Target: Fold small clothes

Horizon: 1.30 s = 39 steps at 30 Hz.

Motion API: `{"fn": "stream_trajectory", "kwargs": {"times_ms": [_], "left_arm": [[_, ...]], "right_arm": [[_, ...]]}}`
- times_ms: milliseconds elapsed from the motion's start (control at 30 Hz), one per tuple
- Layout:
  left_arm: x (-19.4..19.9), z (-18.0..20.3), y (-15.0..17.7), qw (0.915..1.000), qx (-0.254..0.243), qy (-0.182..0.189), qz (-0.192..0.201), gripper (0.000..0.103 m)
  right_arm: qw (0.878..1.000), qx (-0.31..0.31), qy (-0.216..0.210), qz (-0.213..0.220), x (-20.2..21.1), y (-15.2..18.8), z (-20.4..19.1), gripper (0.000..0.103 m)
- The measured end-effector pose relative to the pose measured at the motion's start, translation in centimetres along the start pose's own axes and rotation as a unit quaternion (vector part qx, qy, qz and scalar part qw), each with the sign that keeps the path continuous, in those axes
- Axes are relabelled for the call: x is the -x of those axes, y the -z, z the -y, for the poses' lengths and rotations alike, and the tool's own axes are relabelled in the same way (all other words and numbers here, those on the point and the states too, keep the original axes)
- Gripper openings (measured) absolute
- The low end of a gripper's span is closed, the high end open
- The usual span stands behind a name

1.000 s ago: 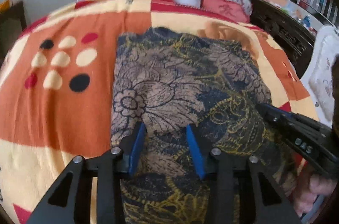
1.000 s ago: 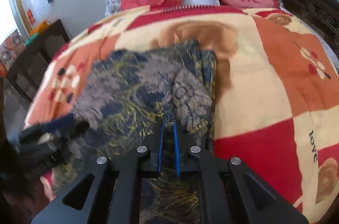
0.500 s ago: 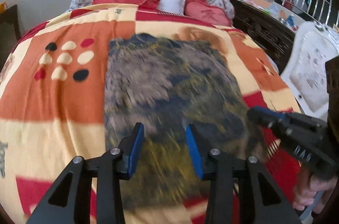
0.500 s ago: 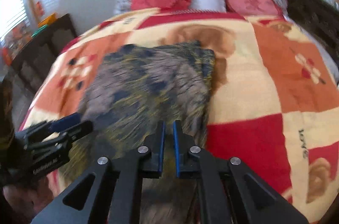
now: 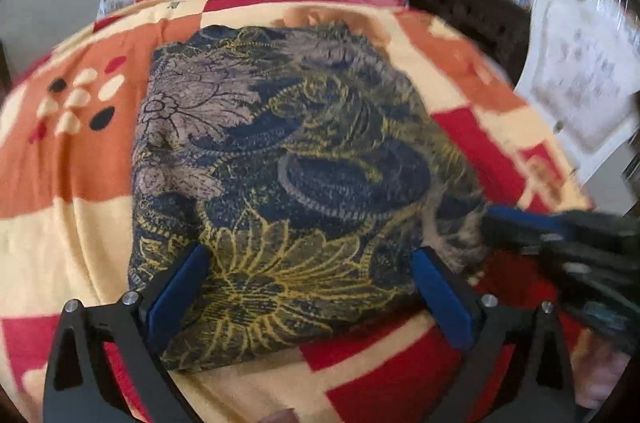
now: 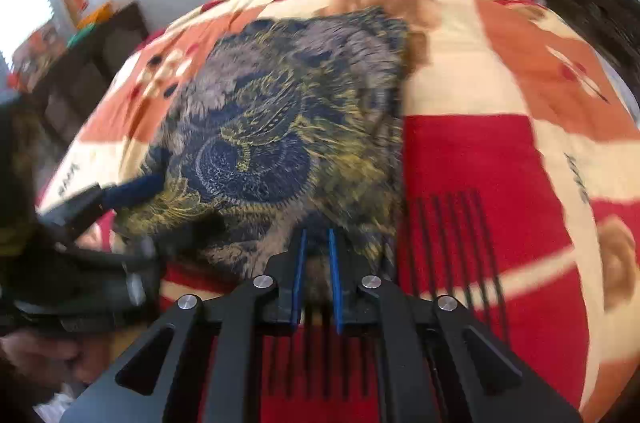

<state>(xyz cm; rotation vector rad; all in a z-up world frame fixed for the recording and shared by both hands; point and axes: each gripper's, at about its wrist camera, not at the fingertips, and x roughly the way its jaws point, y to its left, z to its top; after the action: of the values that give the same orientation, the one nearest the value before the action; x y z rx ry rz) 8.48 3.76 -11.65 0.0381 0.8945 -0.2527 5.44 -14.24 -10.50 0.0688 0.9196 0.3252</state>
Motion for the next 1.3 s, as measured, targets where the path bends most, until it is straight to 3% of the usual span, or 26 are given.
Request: {"fn": "stream_trajectory", "kwargs": {"times_ms": [167,333,467,733,1000,1100,1167,1300], "left_arm": [[-0.8,1.4,0.1,0.9987,-0.002,-0.051,0.009,0.103],[-0.9,1.7,0.3,0.9978,-0.008,-0.064,0.015,0.103],[-0.7,1.7,0.4,0.9976,-0.006,-0.066,0.023,0.103],[-0.8,1.6,0.7,0.998,-0.004,-0.059,0.02,0.103],[-0.9,1.4,0.6,0.9981,-0.003,-0.057,0.021,0.103],[-0.9,1.4,0.5,0.9982,-0.003,-0.057,0.021,0.103],[-0.8,1.4,0.5,0.998,-0.004,-0.059,0.021,0.103],[-0.8,1.5,0.4,0.998,-0.006,-0.06,0.022,0.103]], "right_arm": [[0.998,0.019,0.065,0.013,2.8,2.1,0.6,0.028],[0.996,-0.003,0.087,0.023,4.3,4.2,3.3,0.028],[0.996,-0.036,0.076,0.006,3.0,5.2,5.5,0.028],[0.996,-0.012,0.064,0.066,2.8,7.4,5.3,0.031],[0.995,-0.027,0.061,0.071,2.8,7.4,5.2,0.031],[0.997,-0.021,0.041,0.057,2.8,7.1,4.8,0.05],[0.999,0.0,0.031,0.043,2.7,6.7,4.1,0.069],[0.999,0.012,0.047,0.022,2.7,6.3,3.1,0.073]]}}
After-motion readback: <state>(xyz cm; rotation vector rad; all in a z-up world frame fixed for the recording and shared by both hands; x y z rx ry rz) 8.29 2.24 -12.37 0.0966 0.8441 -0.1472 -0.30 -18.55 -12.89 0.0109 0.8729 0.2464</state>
